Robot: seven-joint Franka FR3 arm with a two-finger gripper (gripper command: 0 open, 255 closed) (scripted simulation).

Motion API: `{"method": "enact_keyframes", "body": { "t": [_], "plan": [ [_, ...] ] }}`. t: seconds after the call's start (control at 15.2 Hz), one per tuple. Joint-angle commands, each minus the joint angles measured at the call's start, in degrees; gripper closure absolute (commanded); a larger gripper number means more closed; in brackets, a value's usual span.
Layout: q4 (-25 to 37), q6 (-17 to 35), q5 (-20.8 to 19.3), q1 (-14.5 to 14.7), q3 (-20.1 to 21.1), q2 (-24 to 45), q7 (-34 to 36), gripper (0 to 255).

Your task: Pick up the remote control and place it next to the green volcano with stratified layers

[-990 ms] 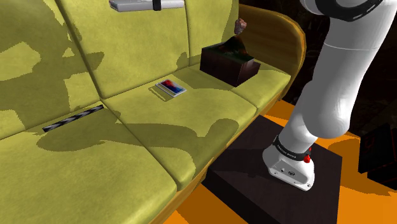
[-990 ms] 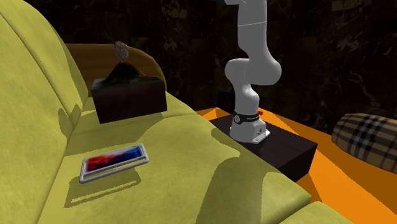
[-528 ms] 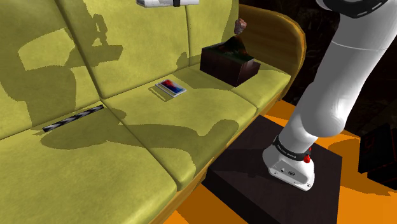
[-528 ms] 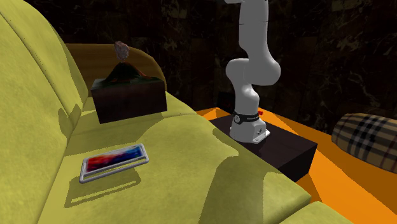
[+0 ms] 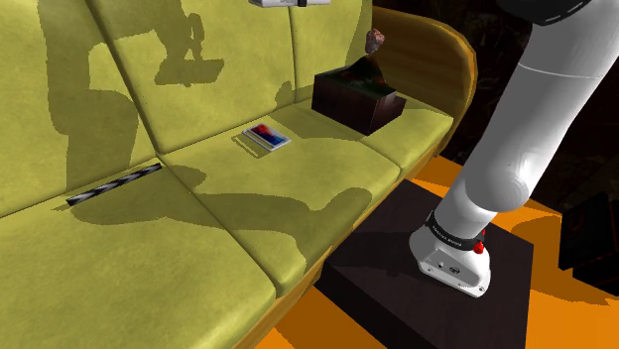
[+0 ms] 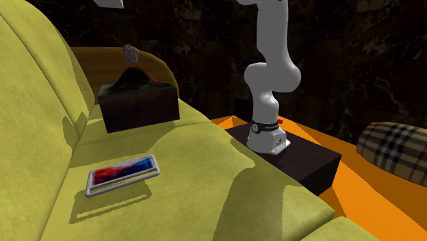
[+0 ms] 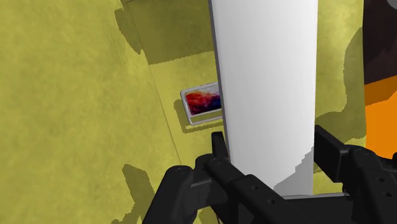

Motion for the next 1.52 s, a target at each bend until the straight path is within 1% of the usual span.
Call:
{"method": "enact_keyframes", "body": {
  "t": [0.0,0.26,0.4,0.86,1.45],
  "plan": [
    [0.15,0.11,0.17,-1.74,-1.30,0.19,-3.06,255],
    [2.80,-0.52,0.52,-4.96,-3.63,2.14,-8.52,255],
    [5.29,-1.18,0.82,-6.96,-4.97,3.94,-11.76,255],
    [-5.57,6.00,0.70,-6.88,-4.91,0.26,-11.64,255],
    [-16.31,14.01,0.62,-6.83,-4.89,-2.47,-11.52,255]
  ]
}}
